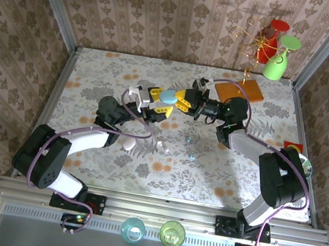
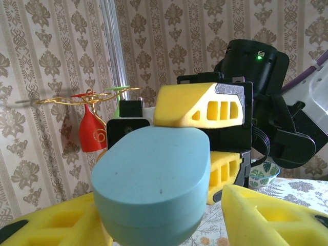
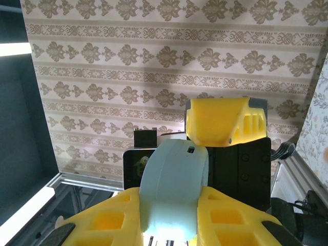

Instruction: Insert wireless bluetooth earbuds into charging case

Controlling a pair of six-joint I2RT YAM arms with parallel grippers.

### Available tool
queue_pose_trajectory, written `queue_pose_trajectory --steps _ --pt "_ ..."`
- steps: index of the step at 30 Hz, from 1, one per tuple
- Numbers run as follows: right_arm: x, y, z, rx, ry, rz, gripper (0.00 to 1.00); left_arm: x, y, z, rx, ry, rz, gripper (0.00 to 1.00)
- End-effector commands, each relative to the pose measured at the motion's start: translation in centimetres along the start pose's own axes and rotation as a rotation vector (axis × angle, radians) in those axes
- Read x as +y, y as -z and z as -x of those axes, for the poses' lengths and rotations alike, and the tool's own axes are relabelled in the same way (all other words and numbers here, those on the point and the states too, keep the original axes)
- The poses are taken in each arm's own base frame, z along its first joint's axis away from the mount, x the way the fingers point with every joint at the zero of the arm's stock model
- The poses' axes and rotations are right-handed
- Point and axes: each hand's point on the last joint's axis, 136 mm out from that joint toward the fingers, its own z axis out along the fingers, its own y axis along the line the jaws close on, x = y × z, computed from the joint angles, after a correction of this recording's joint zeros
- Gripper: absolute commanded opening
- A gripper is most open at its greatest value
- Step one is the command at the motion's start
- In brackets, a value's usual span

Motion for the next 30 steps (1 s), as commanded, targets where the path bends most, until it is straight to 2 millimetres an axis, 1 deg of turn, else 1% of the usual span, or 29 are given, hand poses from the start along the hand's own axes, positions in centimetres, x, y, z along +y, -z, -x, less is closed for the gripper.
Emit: queue_pose_trajectory --steps 1,3,6,11,17,21,23,27,30 --pt "1.5 -0.4 0.1 0.011 0.056 0.037 0.20 -0.7 0.1 3.1 -0.069 -0.055 -0.033 0.55" --pt "1.4 -0.5 0.1 0.010 0.050 0.034 0.20 -0.7 0.1 3.1 -0.068 -0.054 -0.032 0.51" --pt "1.0 -0.5 0.2 0.011 0.045 0.030 0.20 -0.9 0.2 3.3 -0.071 -0.055 -0.039 0.48" --pt "0.8 -0.5 0.4 0.008 0.040 0.027 0.20 -1.0 0.2 3.3 -0.069 -0.051 -0.049 0.47" --pt "0.9 -0.6 0.5 0.011 0.040 0.026 0.20 -1.1 0.2 2.9 -0.061 -0.044 -0.055 0.33" --pt "0.7 -0.7 0.5 0.010 0.037 0.019 0.21 -1.4 0.3 2.9 -0.058 -0.062 -0.075 0.30" --pt "0.6 -0.6 0.6 0.005 0.042 0.015 0.27 -1.5 0.3 2.7 -0.053 -0.067 -0.079 0.30" --pt "0.5 -0.1 1.0 -0.030 0.082 -0.018 0.48 -1.2 0.6 2.0 -0.039 -0.060 -0.066 0.31" --pt "-0.5 0.6 1.3 -0.068 0.123 -0.119 0.60 -0.7 0.8 1.1 -0.018 -0.028 -0.034 0.30"
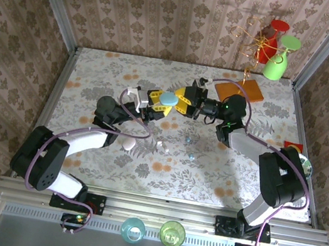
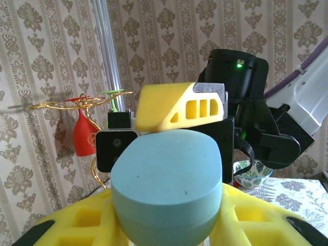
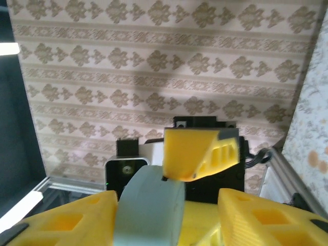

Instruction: Insert wireless bluetooth earbuds into charging case

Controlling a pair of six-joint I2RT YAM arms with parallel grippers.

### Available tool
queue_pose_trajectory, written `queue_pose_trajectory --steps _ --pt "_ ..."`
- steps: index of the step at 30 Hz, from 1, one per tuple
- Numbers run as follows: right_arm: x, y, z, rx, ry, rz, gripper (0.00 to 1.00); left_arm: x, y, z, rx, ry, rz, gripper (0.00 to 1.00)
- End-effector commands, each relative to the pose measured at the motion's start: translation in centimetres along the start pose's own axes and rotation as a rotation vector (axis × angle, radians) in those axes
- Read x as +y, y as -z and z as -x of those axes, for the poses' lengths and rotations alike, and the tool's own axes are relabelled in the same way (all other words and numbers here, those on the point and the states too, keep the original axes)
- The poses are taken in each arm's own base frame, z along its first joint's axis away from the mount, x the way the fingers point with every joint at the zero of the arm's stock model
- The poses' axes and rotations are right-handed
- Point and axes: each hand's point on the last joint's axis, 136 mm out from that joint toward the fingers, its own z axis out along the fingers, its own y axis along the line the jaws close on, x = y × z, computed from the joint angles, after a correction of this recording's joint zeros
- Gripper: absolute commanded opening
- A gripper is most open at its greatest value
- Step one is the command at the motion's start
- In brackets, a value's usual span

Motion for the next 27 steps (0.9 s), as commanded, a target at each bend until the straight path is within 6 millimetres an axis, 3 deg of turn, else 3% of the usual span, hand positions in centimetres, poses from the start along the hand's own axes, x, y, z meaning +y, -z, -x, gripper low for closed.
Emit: queue_pose_trajectory --steps 1,6,8,9,13,21,26,27 --pt "0.2 0.9 0.6 -0.063 0.126 -0.113 0.64 0.0 0.5 0.3 -0.008 -0.008 0.003 0.30" --pt "-0.2 2.7 0.3 -0.087 0.340 -0.319 0.76 0.4 1.1 -2.0 0.052 0.073 0.033 0.30" --pt "-0.9 3.2 0.2 -0.075 0.417 -0.400 0.77 0.3 1.4 -2.8 0.070 0.101 0.032 0.30" --pt "0.0 3.6 -0.1 -0.082 0.486 -0.429 0.78 0.2 1.5 -3.1 0.077 0.116 0.029 0.30" --pt "-0.2 3.9 -0.4 -0.066 0.717 -0.581 0.80 -0.7 1.8 -3.6 0.091 0.166 -0.004 0.30" --pt "-1.2 2.1 -2.2 0.086 0.938 -0.657 0.82 -1.5 2.3 -3.5 0.102 0.188 -0.016 0.30" --pt "-1.7 1.2 -2.6 0.123 0.981 -0.658 0.82 -1.7 2.2 -3.3 0.103 0.200 -0.031 0.30" --pt "-2.8 1.0 -2.4 0.140 0.969 -0.674 0.82 -1.7 2.2 -3.3 0.104 0.203 -0.032 0.30"
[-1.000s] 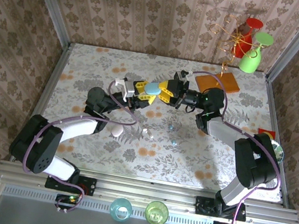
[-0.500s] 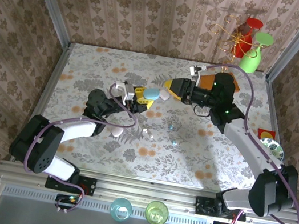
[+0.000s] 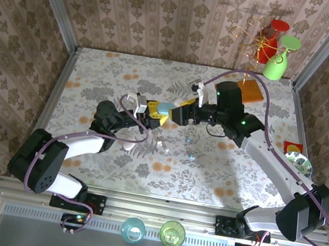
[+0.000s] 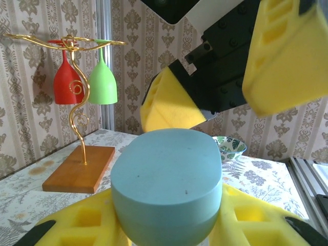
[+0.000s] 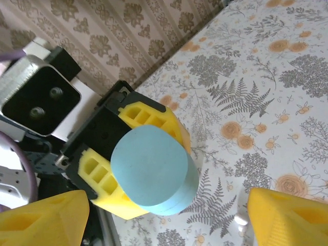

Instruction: Insert wireless bluetooth earbuds into charging case

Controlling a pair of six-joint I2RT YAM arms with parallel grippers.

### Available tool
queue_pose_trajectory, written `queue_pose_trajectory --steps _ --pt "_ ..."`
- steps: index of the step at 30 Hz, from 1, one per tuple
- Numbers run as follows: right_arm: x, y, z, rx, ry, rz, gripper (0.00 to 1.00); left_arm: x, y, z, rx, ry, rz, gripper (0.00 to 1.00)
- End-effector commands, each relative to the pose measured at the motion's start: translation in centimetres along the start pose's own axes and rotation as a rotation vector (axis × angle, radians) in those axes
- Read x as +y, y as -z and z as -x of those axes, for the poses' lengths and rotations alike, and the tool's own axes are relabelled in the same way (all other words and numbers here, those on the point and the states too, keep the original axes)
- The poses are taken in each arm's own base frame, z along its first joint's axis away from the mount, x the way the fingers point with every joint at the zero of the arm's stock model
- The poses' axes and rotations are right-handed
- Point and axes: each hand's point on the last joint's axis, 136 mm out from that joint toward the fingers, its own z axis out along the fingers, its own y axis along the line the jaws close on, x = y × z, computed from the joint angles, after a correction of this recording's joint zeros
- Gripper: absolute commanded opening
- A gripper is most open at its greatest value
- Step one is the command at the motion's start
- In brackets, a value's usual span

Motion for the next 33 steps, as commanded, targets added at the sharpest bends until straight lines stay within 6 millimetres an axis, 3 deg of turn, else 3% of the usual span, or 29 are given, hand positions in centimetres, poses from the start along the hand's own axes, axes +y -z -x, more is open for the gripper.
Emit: queue_pose_trajectory --steps 1,9,19,33 --pt "-1.0 -1.0 -0.4 0.041 0.068 -0.044 0.82 -0.6 0.2 0.7 -0.009 0.010 -0.030 0.30" --pt "-2.0 -1.7 -0.9 0.062 0.071 -0.079 0.82 -1.0 0.2 0.9 -0.010 0.017 -0.049 0.29" --pt "-3.0 -0.9 1.2 -0.026 0.074 -0.166 0.81 -1.8 0.5 0.5 0.005 0.009 -0.082 0.29" --pt "-3.8 -0.9 2.4 -0.050 0.058 -0.191 0.80 -2.7 0.7 0.2 0.020 0.005 -0.117 0.29"
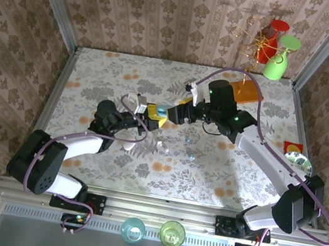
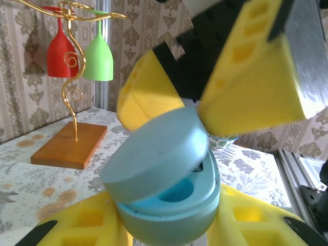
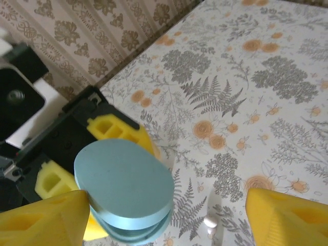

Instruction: Insert wireless bluetooth earbuds into charging case

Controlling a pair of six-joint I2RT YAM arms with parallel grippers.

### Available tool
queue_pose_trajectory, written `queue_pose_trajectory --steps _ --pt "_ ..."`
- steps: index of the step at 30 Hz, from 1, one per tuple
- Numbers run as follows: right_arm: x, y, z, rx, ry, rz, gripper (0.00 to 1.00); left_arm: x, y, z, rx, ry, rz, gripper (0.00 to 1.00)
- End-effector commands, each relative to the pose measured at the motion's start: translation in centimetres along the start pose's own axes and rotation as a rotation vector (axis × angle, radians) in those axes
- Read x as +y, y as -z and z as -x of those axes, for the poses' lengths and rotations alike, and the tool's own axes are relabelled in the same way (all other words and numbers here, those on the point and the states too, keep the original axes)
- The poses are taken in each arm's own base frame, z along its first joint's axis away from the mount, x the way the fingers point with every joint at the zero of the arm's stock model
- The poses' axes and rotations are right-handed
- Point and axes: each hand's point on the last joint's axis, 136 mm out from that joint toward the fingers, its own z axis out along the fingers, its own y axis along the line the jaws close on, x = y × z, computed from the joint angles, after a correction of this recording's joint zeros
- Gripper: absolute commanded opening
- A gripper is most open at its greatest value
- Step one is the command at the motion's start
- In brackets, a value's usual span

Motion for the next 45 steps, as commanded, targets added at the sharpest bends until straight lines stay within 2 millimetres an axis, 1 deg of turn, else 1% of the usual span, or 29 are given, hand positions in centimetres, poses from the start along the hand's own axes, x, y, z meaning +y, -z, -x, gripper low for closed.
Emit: queue_pose_trajectory --steps 1,4,10,14,16,19,26,28,30,34,37,40,44,45 --pt "-1.5 0.4 2.1 -0.060 -0.004 -0.072 0.80 -2.6 0.3 1.7 -0.038 -0.088 -0.100 0.29" --pt "-1.1 0.2 2.1 -0.053 -0.004 -0.044 0.80 -2.5 0.3 1.7 -0.041 -0.096 -0.093 0.29" --pt "-1.6 0.0 1.7 -0.033 -0.015 -0.066 0.80 -2.8 0.4 1.8 -0.043 -0.100 -0.105 0.30" --pt "-0.7 0.1 2.1 -0.038 -0.013 -0.023 0.80 -2.7 0.4 1.7 -0.043 -0.104 -0.095 0.30" --pt "0.5 0.1 1.9 -0.033 0.000 0.044 0.78 -2.7 0.4 1.8 -0.043 -0.106 -0.095 0.30" --pt "1.5 0.1 1.4 -0.017 0.016 0.107 0.70 -2.9 0.3 2.0 -0.044 -0.102 -0.110 0.30" --pt "2.5 -0.5 0.8 0.009 0.019 0.193 0.53 -3.2 0.3 2.0 -0.042 -0.097 -0.125 0.30" --pt "2.9 -0.5 0.8 0.010 0.027 0.216 0.42 -3.3 0.3 1.9 -0.040 -0.093 -0.131 0.30" --pt "3.1 -0.5 0.8 0.007 0.042 0.223 0.32 -3.2 0.3 1.8 -0.037 -0.089 -0.130 0.30" --pt "3.5 -0.3 0.5 0.002 0.094 0.220 0.24 -3.0 0.3 1.8 -0.036 -0.086 -0.122 0.30" --pt "3.9 -0.1 0.2 -0.026 0.158 0.205 0.13 -3.0 0.3 1.8 -0.037 -0.085 -0.122 0.30" --pt "4.0 0.3 0.3 -0.043 0.187 0.189 0.08 -3.0 0.2 1.9 -0.038 -0.086 -0.122 0.31" --pt "3.9 0.7 0.4 -0.058 0.213 0.163 0.04 -2.9 0.2 2.0 -0.041 -0.083 -0.120 0.33" --pt "3.8 0.6 0.3 -0.059 0.213 0.156 0.02 -2.9 0.2 2.1 -0.042 -0.082 -0.121 0.34"
